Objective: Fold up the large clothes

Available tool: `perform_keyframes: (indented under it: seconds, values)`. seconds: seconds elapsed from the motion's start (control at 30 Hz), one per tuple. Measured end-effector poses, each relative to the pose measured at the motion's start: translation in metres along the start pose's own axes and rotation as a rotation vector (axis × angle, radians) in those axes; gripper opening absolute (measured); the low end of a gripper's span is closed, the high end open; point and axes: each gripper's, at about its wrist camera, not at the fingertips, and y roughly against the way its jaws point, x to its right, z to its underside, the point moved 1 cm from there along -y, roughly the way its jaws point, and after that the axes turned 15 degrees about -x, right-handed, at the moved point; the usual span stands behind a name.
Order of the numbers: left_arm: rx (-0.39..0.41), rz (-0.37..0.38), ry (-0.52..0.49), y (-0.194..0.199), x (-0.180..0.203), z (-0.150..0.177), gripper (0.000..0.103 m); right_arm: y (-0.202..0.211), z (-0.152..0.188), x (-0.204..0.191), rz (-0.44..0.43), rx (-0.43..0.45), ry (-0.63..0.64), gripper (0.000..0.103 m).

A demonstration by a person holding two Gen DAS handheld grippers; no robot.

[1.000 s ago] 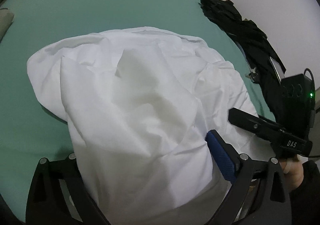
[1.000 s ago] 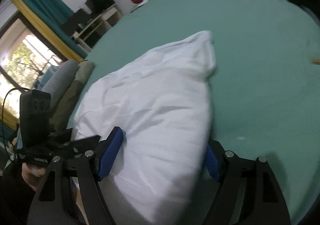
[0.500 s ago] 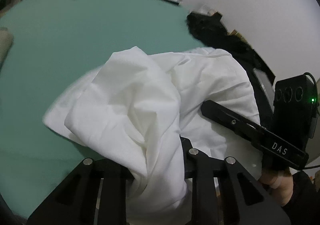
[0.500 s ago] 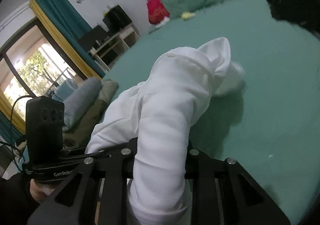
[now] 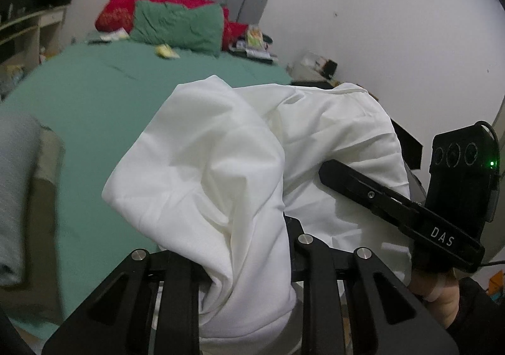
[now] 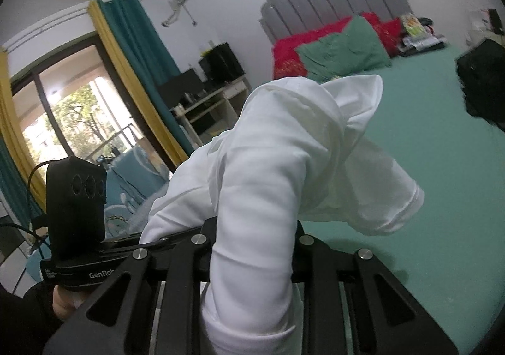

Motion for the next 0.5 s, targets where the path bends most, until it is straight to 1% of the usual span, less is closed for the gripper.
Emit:
perform_keyframes:
  seconds: [0.13, 0.2, 0.27, 0.3, 0.4, 0.5]
  values:
    - [0.046, -0.054, 0.0, 0.043, -0.034, -0.01, 0.024, -0.023, -0.017, -0.031, -0.057, 0.015, 0.043, 0.023]
    - [0.062, -0.087, 0.004, 0.062, -0.05, -0.02, 0.025, -0.043, -0.031, -0.052, -0.099, 0.024, 0.063, 0.023]
    - [0.076, -0.129, 0.013, 0.09, -0.076, -0.03, 0.025, -0.064, -0.044, -0.073, -0.14, 0.036, 0.083, 0.023]
    - [0.082, -0.144, 0.012, 0.098, -0.084, -0.035, 0.025, -0.075, -0.051, -0.083, -0.16, 0.044, 0.093, 0.023]
    - [0.108, -0.21, 0.001, 0.14, -0.121, -0.057, 0.025, -0.106, -0.076, -0.113, -0.244, 0.076, 0.104, 0.023]
    - [0.121, -0.247, 0.014, 0.173, -0.156, -0.073, 0.025, -0.139, -0.1, -0.144, -0.32, 0.085, 0.094, 0.023]
